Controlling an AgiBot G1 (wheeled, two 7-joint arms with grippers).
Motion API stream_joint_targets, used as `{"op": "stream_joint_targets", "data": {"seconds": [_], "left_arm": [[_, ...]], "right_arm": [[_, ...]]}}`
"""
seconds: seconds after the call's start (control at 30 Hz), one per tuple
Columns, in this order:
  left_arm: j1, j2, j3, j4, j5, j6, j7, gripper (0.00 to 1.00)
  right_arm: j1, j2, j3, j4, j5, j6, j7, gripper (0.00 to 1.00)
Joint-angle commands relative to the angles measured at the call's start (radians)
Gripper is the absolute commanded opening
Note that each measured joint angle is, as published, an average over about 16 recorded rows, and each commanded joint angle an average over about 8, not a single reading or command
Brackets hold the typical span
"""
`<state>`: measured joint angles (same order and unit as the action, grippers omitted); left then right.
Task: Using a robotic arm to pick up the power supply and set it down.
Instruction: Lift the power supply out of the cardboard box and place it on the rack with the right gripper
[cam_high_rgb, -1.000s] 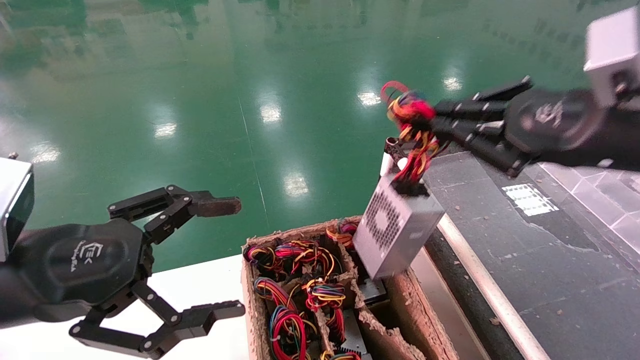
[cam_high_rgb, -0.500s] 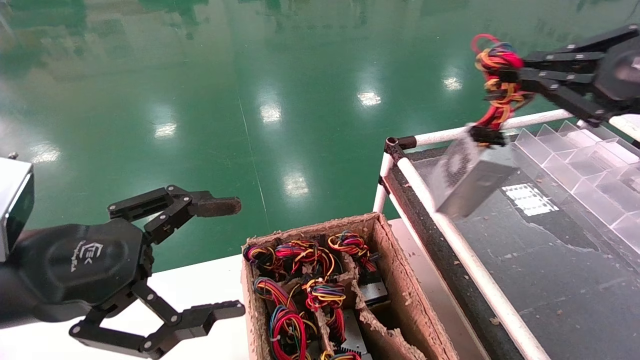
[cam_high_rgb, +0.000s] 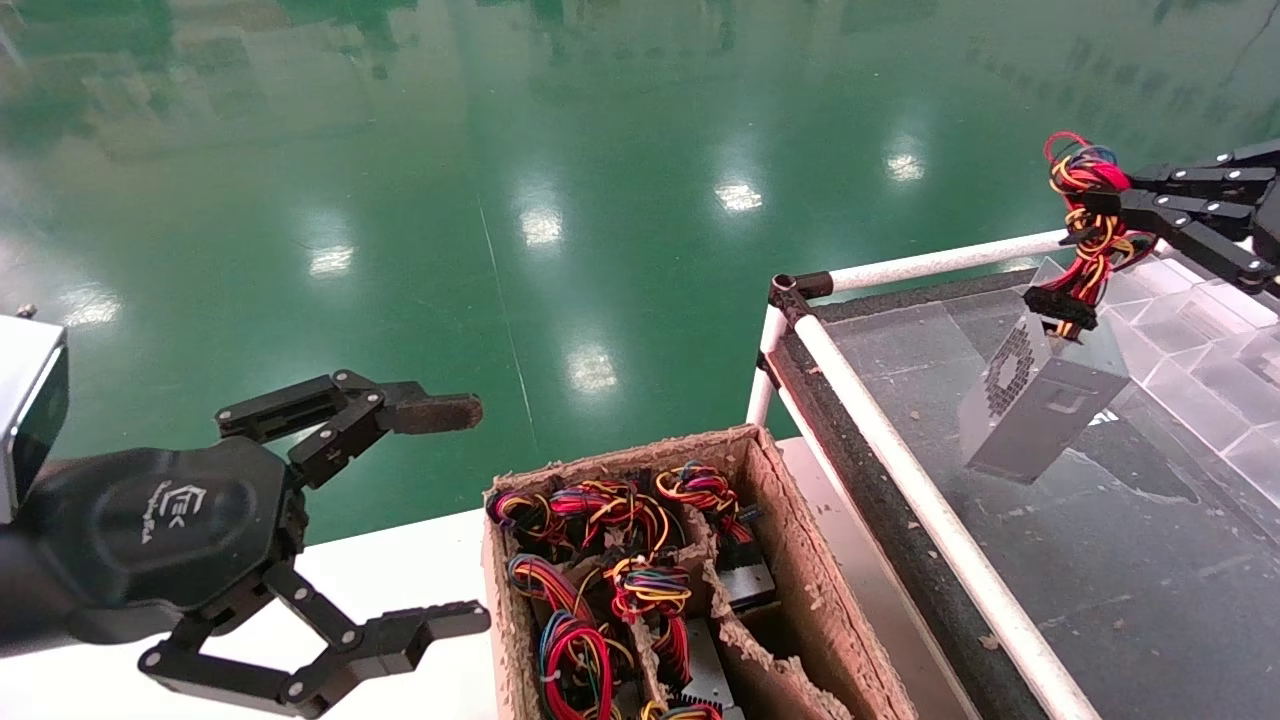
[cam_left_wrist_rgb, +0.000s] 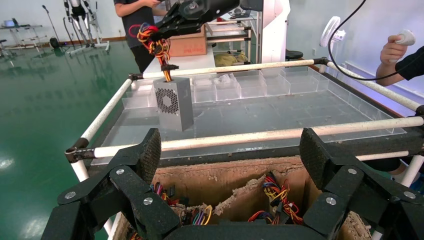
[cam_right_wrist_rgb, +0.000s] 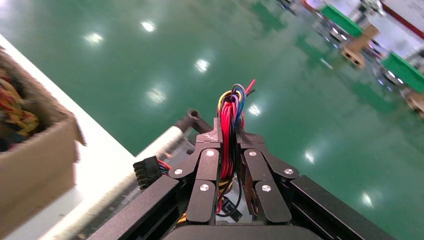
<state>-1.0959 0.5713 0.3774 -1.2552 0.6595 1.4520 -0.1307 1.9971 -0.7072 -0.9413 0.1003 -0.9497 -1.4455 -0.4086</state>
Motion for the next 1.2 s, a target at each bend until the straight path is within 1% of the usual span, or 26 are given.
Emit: {"op": "stream_joint_targets", "data": {"seconds": [0.03,0.17,0.23,0.37,0.77,0.9,1.03,1.2], "left_arm": [[0.0,0.0,0.0,0.0,0.0,0.0,0.0,1.0],[0.0,0.0,0.0,0.0,0.0,0.0,0.0,1.0],[0.0,0.0,0.0,0.0,0.0,0.0,0.0,1.0],[0.0,0.0,0.0,0.0,0.0,0.0,0.0,1.0],[0.0,0.0,0.0,0.0,0.0,0.0,0.0,1.0],[0.0,0.0,0.0,0.0,0.0,0.0,0.0,1.0],[0.0,0.0,0.0,0.0,0.0,0.0,0.0,1.0],[0.0,0.0,0.0,0.0,0.0,0.0,0.0,1.0]], "right_arm": [[-0.003,-0.015,-0.003,-0.03,-0.005,0.031,-0.009,0.0],[-0.006,-0.047,-0.007,-0.062,-0.014,0.102,-0.016,0.0],[-0.007,-0.056,-0.009,-0.07,-0.018,0.119,-0.016,0.0],[-0.008,-0.063,-0.012,-0.077,-0.023,0.132,-0.017,0.0],[-0.008,-0.053,-0.009,-0.065,-0.018,0.113,-0.016,0.0],[-0.019,-0.063,-0.011,-0.062,-0.02,0.115,-0.02,0.0],[-0.04,-0.092,-0.01,-0.066,-0.019,0.141,-0.03,0.0],[-0.057,-0.132,-0.005,-0.076,-0.01,0.199,-0.045,0.0]]}}
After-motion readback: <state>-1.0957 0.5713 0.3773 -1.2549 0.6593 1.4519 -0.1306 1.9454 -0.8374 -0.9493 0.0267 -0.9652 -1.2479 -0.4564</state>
